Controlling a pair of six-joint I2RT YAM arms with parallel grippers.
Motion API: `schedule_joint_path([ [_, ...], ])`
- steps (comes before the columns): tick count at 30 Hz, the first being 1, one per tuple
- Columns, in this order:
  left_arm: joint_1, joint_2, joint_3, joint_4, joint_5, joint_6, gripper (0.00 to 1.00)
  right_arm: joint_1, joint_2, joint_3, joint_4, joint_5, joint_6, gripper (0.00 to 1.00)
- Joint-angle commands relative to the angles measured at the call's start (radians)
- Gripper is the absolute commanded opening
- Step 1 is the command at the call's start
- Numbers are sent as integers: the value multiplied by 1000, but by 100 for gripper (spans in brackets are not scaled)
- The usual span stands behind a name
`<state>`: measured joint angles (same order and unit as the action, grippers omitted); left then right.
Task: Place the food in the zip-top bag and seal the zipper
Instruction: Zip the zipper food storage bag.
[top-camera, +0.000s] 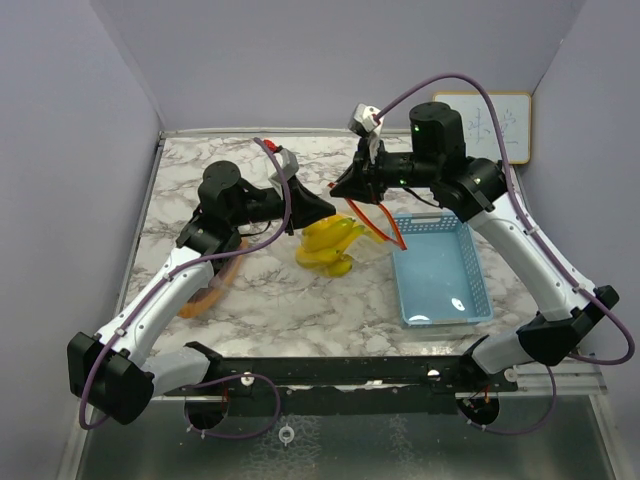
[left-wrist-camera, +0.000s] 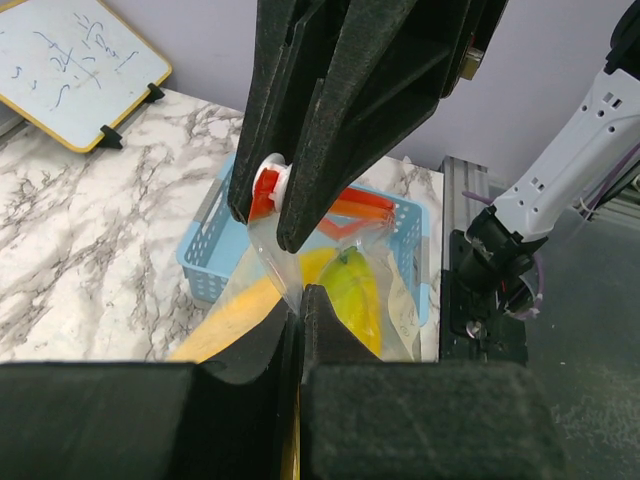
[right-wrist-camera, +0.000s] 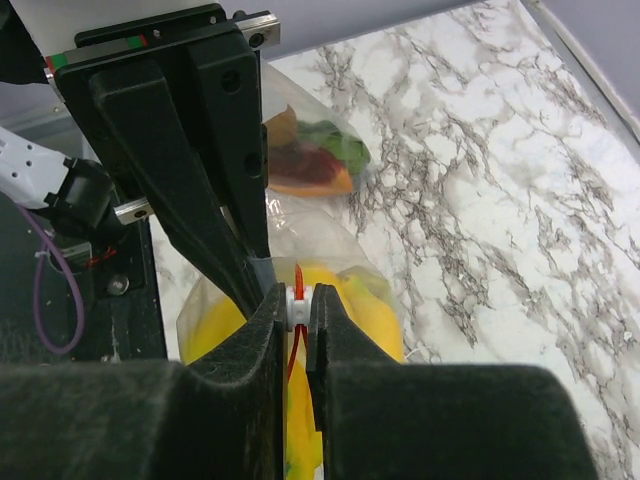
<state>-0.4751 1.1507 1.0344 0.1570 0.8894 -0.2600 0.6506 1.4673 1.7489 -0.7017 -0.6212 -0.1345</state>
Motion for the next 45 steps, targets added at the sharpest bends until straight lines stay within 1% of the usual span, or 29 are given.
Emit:
schedule_joint_path([
  [1,3,-16,17,59,7,1,0,-20,19,24,-2,-67,3,3],
  [2,3,-15,18,52,12,12,0,-22,23,32,-15,-84,-1,3],
  [3,2,-14,22,41,15,25,6,-23,25,36,-24,-105,-7,3],
  [4,3,-14,27,32,23,42,15,-23,24,38,-29,-137,-14,3],
  [5,3,-15,32,27,34,60,21,-23,24,36,-33,-163,-20,3],
  [7,3,-21,38,24,58,97,27,-23,23,36,-42,-213,-30,3],
  [8,3,-24,41,21,67,115,32,-23,24,37,-47,-231,-35,4],
  [9,3,-26,45,21,69,133,41,-23,23,39,-54,-245,-41,4],
  [10,2,-28,47,21,70,149,47,-23,21,40,-60,-253,-49,4],
  [12,3,-32,49,18,79,177,49,-23,14,40,-68,-261,-57,4],
  [14,3,-26,52,17,94,189,49,-23,9,40,-70,-265,-62,4],
  [17,3,-5,52,31,140,180,47,-23,10,46,-75,-273,-61,4],
  [18,3,4,50,39,154,172,46,-23,12,48,-77,-273,-60,4],
  [19,3,9,49,45,164,163,42,-23,13,49,-77,-271,-61,4],
  [20,3,15,47,49,176,159,36,-23,14,50,-79,-269,-63,4],
  [23,3,23,49,48,185,146,12,-23,17,52,-81,-261,-68,4],
  [27,3,20,57,41,147,149,0,-23,23,51,-82,-274,-67,4],
  [30,3,28,86,-2,71,176,0,-23,22,43,-87,-255,-74,4],
  [32,5,30,113,-59,-36,196,0,-23,10,28,-94,-218,-87,4],
  [34,17,21,118,-71,-107,184,0,-23,-12,1,-102,-174,-107,3],
  [38,48,0,95,21,-80,127,0,-24,-45,-57,-112,-73,-139,3],
  [40,60,1,101,16,-68,128,0,-25,-57,-80,-111,-34,-145,2],
  [45,97,0,99,6,-66,134,0,-40,-84,-134,-99,7,-152,2],
])
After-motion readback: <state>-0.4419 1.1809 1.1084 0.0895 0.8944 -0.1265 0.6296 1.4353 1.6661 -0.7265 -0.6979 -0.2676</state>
